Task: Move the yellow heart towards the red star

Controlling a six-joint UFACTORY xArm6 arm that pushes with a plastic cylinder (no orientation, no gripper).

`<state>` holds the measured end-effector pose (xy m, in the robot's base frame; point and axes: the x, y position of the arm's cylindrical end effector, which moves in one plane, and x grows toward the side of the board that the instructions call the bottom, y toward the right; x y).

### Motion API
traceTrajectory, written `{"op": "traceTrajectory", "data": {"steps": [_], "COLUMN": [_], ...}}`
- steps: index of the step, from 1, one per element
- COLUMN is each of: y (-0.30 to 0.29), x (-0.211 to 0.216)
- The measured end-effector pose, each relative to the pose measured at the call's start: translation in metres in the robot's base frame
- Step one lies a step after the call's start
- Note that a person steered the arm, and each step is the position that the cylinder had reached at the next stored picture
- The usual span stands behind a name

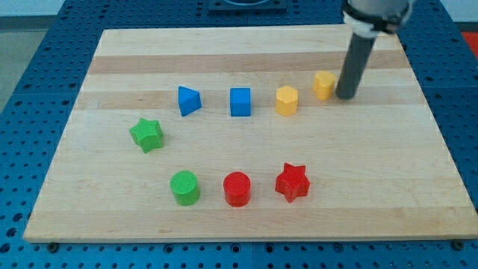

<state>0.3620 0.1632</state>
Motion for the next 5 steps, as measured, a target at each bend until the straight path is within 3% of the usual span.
{"op": "traceTrajectory", "data": {"steps": [2, 3, 5], "y": [-0.001, -0.024, -0.034], "x": [-0.029, -0.079, -0.086]}}
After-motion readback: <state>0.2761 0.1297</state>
